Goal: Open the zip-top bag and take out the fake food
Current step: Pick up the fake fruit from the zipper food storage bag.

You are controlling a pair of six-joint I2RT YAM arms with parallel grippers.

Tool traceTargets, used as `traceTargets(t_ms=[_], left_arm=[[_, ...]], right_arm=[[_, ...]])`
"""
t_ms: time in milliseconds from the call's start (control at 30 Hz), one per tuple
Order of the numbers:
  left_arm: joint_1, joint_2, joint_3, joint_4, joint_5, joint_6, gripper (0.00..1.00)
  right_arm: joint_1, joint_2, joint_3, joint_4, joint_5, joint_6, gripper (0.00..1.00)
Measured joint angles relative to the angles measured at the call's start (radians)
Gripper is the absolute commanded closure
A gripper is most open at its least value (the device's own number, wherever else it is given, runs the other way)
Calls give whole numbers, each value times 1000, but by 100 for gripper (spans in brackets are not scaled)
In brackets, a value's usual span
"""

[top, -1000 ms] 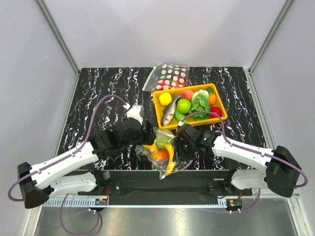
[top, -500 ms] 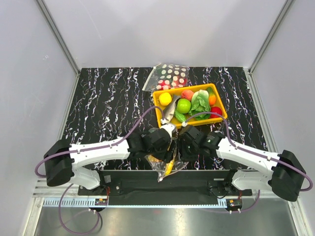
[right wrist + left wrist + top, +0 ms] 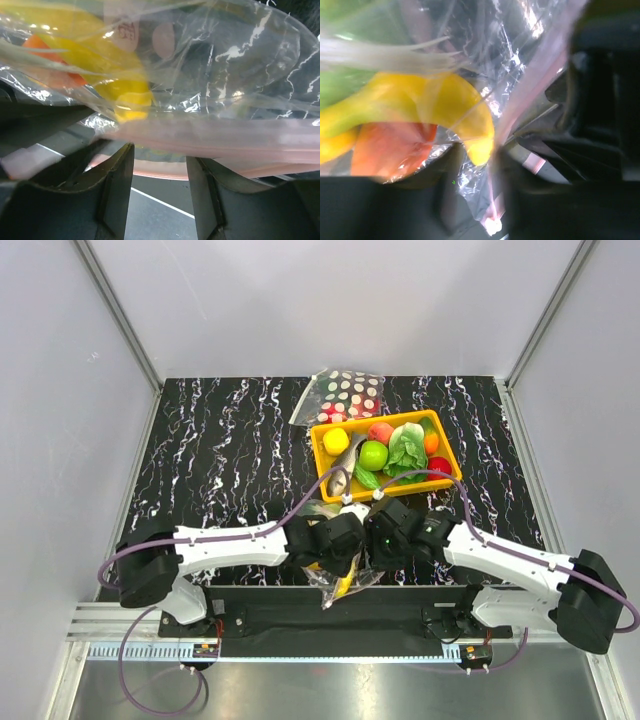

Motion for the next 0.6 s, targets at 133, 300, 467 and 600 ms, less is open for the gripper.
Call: traceTargets(t_ms=[133, 300, 467, 600], left_arm=[[-11, 27, 16, -19, 0, -13, 100], [-16, 26, 90, -88, -31, -32, 100], [-16, -32, 145, -121, -75, -75, 100], [-16, -81, 152, -121, -94, -105, 100]], right_arm=[[0, -16, -3, 0, -1, 1, 46], [0, -48, -8, 0, -1, 3, 46], [0, -78, -9, 7, 0, 4, 46], [2, -78, -9, 27, 0, 4, 46]])
